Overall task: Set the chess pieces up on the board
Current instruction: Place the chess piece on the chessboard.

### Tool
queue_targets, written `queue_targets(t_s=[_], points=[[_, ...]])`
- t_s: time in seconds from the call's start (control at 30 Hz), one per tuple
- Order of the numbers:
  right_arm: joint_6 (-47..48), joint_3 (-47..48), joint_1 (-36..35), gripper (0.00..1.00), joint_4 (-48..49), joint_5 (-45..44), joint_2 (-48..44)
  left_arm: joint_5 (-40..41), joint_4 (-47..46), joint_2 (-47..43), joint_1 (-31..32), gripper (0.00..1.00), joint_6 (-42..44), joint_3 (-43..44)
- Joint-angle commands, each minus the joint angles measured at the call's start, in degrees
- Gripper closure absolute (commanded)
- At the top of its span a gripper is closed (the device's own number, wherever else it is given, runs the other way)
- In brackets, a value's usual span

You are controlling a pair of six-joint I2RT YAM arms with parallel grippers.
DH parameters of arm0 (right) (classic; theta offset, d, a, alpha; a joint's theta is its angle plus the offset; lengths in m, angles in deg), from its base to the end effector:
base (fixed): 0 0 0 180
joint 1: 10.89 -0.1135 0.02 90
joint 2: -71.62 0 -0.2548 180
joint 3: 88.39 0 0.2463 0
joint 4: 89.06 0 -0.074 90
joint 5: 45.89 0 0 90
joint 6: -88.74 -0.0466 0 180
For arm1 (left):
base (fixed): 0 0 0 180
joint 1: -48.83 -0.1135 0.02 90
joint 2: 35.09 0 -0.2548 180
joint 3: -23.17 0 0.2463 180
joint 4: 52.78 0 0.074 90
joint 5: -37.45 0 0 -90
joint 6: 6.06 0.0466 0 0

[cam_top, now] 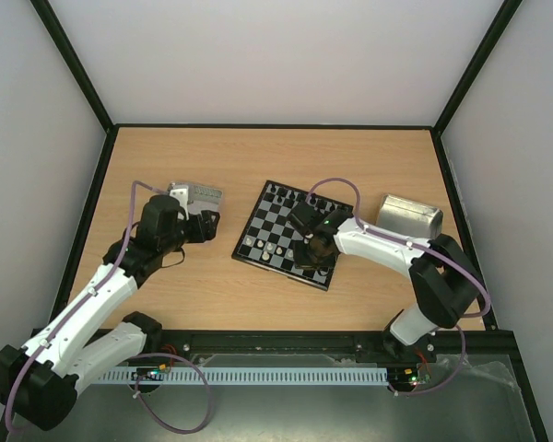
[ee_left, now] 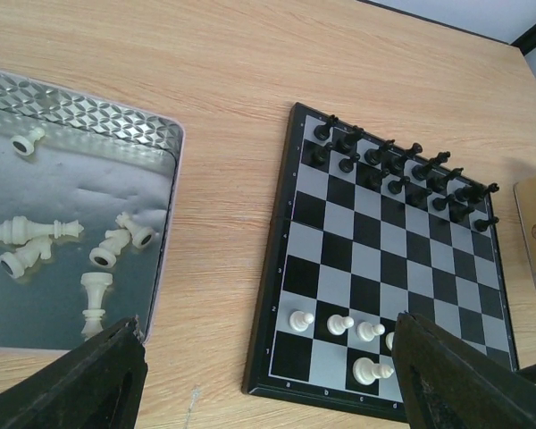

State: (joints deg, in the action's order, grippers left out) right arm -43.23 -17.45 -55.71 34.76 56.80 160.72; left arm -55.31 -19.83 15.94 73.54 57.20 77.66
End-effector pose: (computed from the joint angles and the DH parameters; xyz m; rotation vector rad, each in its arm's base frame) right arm 0.1930 0.2062 0.1765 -0.1224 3.0463 0.5343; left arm 0.1903 -0.0900 0.2671 -0.0078 2.1404 -0.5883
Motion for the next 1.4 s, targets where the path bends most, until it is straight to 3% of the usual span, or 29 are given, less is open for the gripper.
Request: queue_targets(t_s=[0.0,0.5,0.7,1.37], points=[[-0.3,2.0,0.3,0.98,-2.2,-1.9,1.4,-0.2,0.0,-0.6,-0.3,0.23,0.9,-0.7],[-1.0,3.1,0.3,0.91,0.4,-4.6,4.1,0.2,0.5,-0.4,-0.3,0.23,0.4,-1.0],[-1.3,2.2,0.2,0.82,2.0,-4.3,3.8,0.2,0.7,-0.4,-0.3,0.22,0.4,-1.1],[0.0,0.5,-0.6,0.82,1.4,-6.6,5.3,0.1,0.7,0.1,-0.3,0.22,0.3,-1.2]])
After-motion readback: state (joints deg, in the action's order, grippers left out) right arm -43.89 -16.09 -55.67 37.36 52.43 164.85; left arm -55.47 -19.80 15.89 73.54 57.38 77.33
